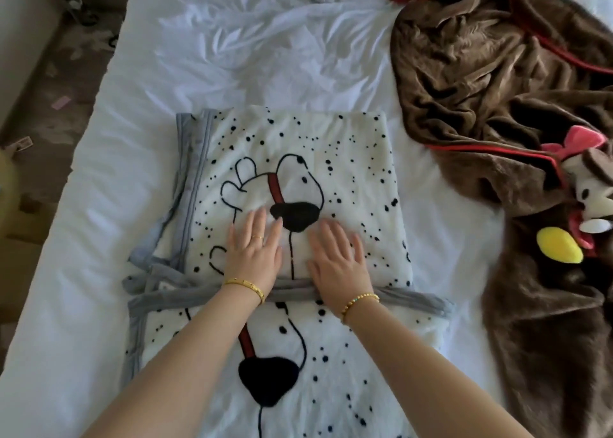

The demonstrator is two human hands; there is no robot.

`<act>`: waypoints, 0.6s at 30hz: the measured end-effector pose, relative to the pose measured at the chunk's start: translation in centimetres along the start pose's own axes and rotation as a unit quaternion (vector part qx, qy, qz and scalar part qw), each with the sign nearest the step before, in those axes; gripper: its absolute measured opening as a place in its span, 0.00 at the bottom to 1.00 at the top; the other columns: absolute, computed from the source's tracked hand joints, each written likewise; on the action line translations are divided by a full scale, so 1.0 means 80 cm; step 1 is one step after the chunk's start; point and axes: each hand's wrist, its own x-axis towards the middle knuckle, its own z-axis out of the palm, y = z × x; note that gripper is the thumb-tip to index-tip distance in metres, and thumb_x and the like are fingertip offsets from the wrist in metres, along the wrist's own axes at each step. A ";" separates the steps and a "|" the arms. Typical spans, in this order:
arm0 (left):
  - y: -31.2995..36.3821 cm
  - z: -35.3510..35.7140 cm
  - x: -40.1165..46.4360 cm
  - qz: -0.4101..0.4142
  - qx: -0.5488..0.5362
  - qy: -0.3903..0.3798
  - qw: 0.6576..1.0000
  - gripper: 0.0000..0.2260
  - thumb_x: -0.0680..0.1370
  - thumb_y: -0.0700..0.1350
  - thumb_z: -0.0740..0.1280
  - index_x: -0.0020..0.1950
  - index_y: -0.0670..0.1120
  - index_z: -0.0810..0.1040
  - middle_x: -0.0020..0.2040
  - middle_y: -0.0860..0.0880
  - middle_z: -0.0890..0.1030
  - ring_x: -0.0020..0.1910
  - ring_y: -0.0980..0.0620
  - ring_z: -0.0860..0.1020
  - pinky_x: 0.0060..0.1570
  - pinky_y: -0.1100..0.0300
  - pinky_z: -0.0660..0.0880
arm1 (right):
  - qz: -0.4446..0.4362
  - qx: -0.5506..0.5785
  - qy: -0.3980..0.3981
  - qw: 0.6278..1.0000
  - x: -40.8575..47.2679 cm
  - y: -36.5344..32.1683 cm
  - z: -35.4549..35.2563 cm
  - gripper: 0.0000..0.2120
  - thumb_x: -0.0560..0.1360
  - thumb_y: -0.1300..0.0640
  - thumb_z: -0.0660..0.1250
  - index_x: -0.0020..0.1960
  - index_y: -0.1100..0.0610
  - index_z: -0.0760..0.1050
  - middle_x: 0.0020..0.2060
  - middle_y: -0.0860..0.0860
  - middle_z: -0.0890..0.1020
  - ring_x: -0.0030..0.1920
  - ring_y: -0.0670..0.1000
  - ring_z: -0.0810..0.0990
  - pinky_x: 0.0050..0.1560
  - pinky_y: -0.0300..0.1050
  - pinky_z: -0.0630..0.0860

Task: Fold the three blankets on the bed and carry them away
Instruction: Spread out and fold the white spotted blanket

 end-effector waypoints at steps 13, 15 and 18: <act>-0.027 -0.065 0.167 0.043 -0.085 0.172 0.980 0.14 0.73 0.39 0.66 0.58 0.40 0.75 0.56 0.40 0.78 0.57 0.39 0.76 0.57 0.45 0.71 | 0.061 0.009 0.179 0.982 0.164 0.026 -0.058 0.18 0.76 0.54 0.54 0.63 0.57 0.71 0.60 0.57 0.75 0.61 0.59 0.74 0.64 0.53 0.66; -0.030 -0.062 0.202 0.063 -0.037 0.068 0.995 0.22 0.79 0.49 0.57 0.73 0.46 0.62 0.74 0.44 0.61 0.74 0.44 0.58 0.71 0.42 0.52 | 0.027 0.001 0.066 0.997 0.193 0.020 -0.053 0.21 0.80 0.52 0.51 0.71 0.56 0.63 0.70 0.56 0.66 0.71 0.58 0.62 0.72 0.54 0.56; -0.076 -0.042 0.234 0.010 0.015 -0.055 0.998 0.25 0.80 0.59 0.42 0.76 0.55 0.42 0.77 0.53 0.42 0.76 0.50 0.40 0.71 0.44 0.36 | 0.015 -0.059 0.014 0.998 0.223 0.037 -0.046 0.18 0.79 0.56 0.51 0.68 0.57 0.63 0.66 0.54 0.67 0.68 0.57 0.62 0.72 0.53 0.52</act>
